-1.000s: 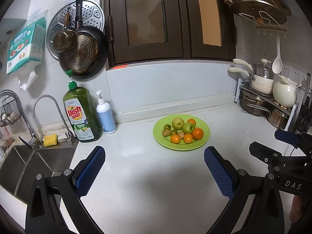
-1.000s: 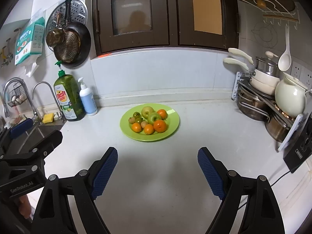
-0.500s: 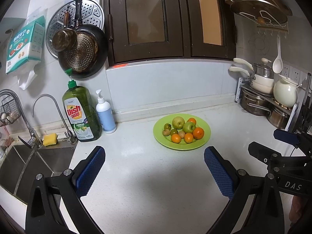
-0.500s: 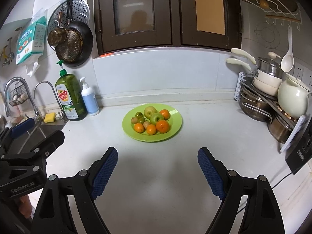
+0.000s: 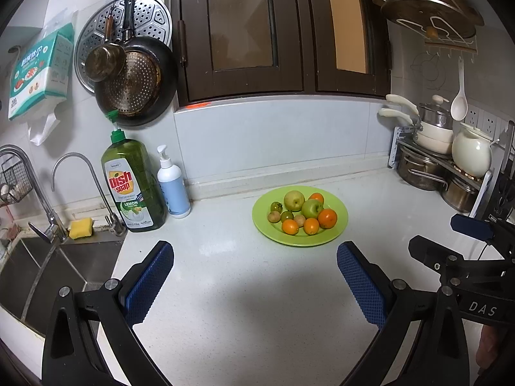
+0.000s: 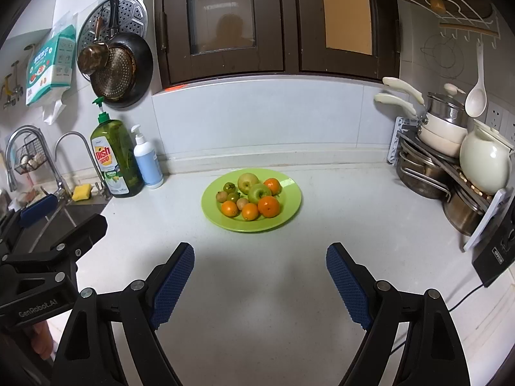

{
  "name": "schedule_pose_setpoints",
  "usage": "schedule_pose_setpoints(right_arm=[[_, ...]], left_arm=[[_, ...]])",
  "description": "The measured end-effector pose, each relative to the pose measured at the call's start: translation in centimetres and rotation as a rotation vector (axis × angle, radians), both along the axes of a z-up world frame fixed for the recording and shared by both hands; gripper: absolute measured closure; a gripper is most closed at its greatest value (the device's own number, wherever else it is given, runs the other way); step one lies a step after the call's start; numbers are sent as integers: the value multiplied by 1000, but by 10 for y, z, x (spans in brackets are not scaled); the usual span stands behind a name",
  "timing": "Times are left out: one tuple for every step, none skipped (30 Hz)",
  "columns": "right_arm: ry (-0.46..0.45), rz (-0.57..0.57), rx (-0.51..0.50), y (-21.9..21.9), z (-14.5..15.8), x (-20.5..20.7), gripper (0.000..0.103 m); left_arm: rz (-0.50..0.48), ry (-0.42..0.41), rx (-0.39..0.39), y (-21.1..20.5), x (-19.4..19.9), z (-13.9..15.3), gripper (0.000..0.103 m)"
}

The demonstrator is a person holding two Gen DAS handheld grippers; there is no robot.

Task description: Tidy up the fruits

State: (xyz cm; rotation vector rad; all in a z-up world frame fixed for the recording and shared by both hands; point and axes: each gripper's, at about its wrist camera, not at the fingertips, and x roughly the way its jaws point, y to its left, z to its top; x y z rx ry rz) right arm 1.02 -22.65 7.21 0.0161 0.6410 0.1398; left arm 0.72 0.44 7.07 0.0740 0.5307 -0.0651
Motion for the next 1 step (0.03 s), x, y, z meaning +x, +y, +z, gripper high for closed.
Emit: schedule_pose_setpoints(right_arm=[[3,1,0,0,-1,1,18]], left_arm=[[0,2,0,1,0,0,0]])
